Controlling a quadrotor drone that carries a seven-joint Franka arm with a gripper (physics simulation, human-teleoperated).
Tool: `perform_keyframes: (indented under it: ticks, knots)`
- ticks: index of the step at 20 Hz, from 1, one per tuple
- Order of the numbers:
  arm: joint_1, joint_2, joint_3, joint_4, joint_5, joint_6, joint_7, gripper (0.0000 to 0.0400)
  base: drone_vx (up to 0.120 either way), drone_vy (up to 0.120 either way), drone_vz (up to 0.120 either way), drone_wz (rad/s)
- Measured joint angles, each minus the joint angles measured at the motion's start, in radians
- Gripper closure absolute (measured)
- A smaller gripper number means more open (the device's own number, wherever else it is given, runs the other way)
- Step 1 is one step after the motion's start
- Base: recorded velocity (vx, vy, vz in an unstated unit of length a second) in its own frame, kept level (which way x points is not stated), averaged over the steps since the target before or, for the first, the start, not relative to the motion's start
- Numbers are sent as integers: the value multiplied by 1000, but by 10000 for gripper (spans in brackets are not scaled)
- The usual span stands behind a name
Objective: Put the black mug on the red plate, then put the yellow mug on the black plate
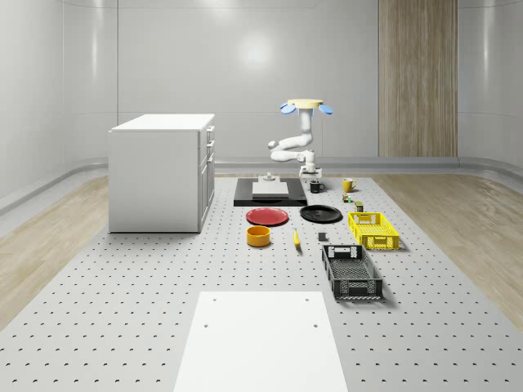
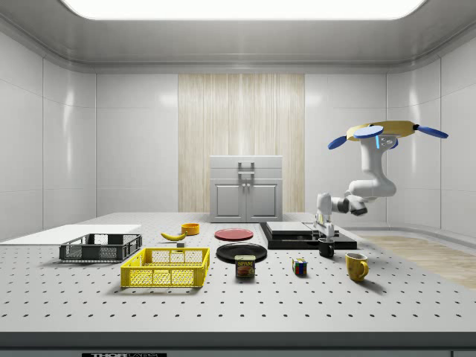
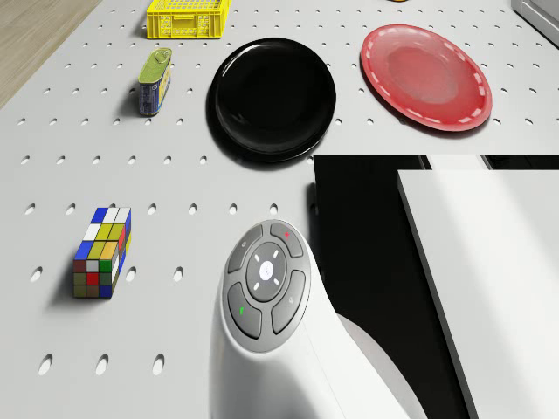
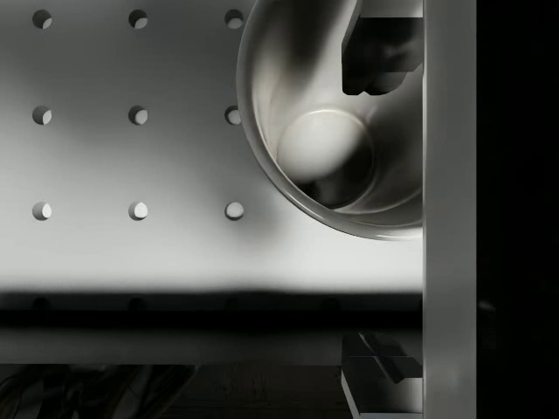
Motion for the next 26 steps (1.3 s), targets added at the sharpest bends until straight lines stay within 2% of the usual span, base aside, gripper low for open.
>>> perform_keyframes:
  ticks: [1, 2, 3, 5, 7, 9, 14, 19, 26]
  knots:
    - [-2, -2, -2, 1, -2, 3, 1, 0, 0, 0, 0, 0]
    - [-3, -4, -4, 2, -3, 6, 2, 23, 0, 0, 0, 0]
    - [-4, -6, -5, 3, -4, 8, 3, 82, 0, 0, 0, 0]
    - [-6, -9, -7, 4, -4, 13, 4, 164, 0, 0, 0, 0]
    - [-9, -13, -7, 5, -4, 17, 6, 213, 0, 0, 0, 0]
    - [-10, -16, -7, 6, -3, 20, 7, 244, 0, 0, 0, 0]
    - [-14, -20, 15, -1, 19, 15, 13, 277, 0, 0, 8, 0]
    - [-18, -21, 71, -17, 74, -6, 24, 286, 0, 0, 120, 0]
    - [-25, -30, 109, -24, 113, -9, 34, 289, 120, -109, 120, 0]
